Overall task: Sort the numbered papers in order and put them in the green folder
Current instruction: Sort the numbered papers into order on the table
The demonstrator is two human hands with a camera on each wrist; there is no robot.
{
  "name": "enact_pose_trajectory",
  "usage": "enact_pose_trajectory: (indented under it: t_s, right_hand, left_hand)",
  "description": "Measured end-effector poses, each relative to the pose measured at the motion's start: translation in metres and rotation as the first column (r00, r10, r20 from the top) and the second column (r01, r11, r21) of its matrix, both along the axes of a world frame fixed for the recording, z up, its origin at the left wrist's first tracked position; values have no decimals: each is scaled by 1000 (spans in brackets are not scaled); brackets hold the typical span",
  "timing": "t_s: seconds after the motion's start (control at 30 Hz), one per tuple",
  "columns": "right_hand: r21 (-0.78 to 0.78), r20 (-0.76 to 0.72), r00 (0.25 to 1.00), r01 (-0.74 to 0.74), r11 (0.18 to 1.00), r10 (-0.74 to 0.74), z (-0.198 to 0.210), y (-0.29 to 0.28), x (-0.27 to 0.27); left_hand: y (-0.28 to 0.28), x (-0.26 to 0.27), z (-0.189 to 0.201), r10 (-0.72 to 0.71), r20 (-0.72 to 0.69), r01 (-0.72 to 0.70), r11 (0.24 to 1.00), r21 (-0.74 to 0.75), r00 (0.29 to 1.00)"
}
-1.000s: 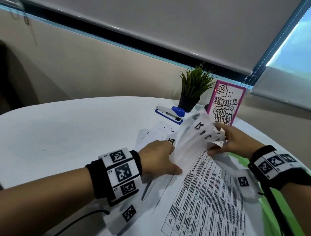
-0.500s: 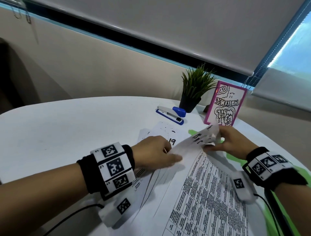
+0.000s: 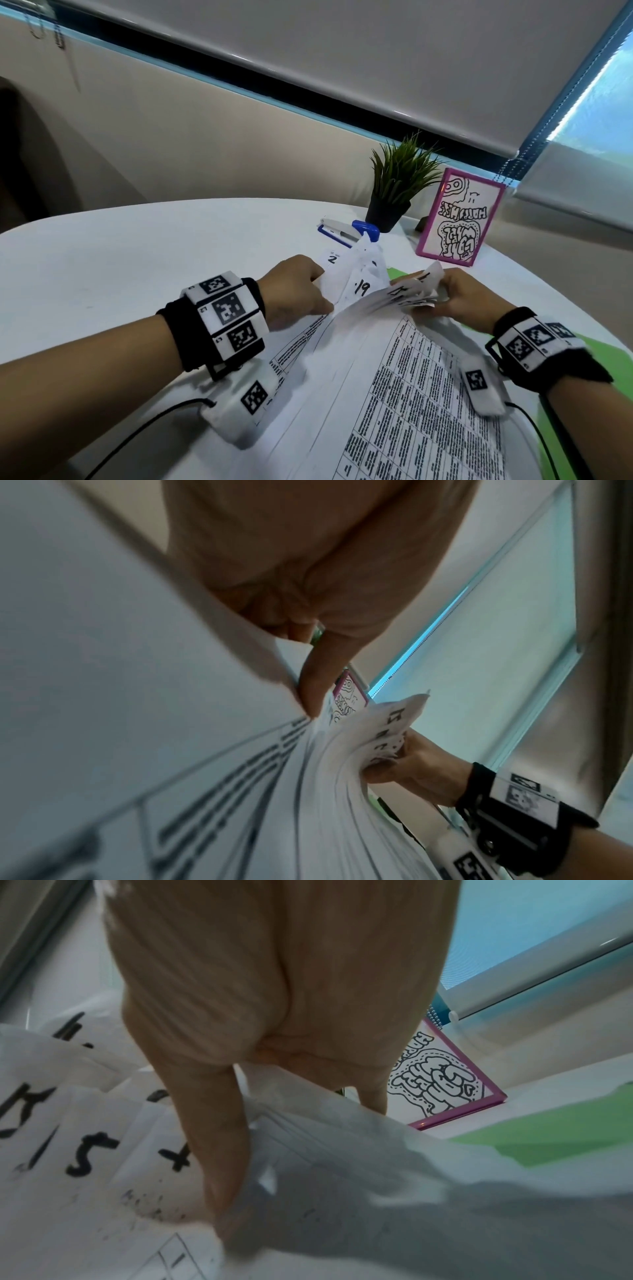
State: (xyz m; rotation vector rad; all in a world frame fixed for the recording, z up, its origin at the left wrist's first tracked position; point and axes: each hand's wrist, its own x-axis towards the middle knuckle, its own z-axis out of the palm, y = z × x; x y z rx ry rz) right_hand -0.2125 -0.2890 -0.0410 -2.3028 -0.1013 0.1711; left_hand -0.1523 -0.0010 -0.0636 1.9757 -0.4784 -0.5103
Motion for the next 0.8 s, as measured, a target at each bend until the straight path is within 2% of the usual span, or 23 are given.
enact_pose_trajectory:
  t_s: [0.1, 0.17, 0.23, 0.3, 0.4, 0.47, 0.57, 0.63, 0.73, 0.8]
  right_hand:
    - [-29, -13, 1000, -10, 1000, 10, 0, -1, 4]
    - [7, -24, 1000, -7, 1000, 7, 0, 1, 4]
    - [29, -23, 1000, -6, 1000, 6, 0, 3, 5]
    - [35, -12, 1000, -5, 999, 5, -1, 1, 6]
    - [-39, -4, 1000, -4, 999, 3, -1, -5, 7]
    - [-55, 3, 1000, -6, 998, 6, -2, -7, 6]
    - [2, 41, 999, 1, 1000, -2, -2, -7, 6]
    - [11, 92, 996, 0, 1000, -1, -2, -8, 6]
    - [3, 139, 990, -23, 1000, 22, 0, -7, 3]
    - [-6, 141, 989, -43, 999, 43, 1, -7, -1]
  left_hand:
    - [2, -2, 1, -51, -20, 48, 994, -94, 999]
    - [4, -6, 3, -112, -10, 110, 987, -121, 994]
    - [7, -13, 8, -200, 7, 200, 976, -87, 980]
    - [6, -18, 13, -249, -35, 249, 968, -16, 968]
    - [2, -13, 13, -146, -81, 152, 986, 67, 986]
    - [2, -10, 12, -23, 22, 20, 992, 124, 999]
    - [6, -4, 8, -15, 170, -28, 969, 245, 985]
    - [9, -2, 6, 33, 205, -102, 937, 334, 978]
    - [13, 1, 9, 82, 147, -133, 915, 381, 986]
    - [15, 4, 10, 81, 118, -119, 926, 359, 990]
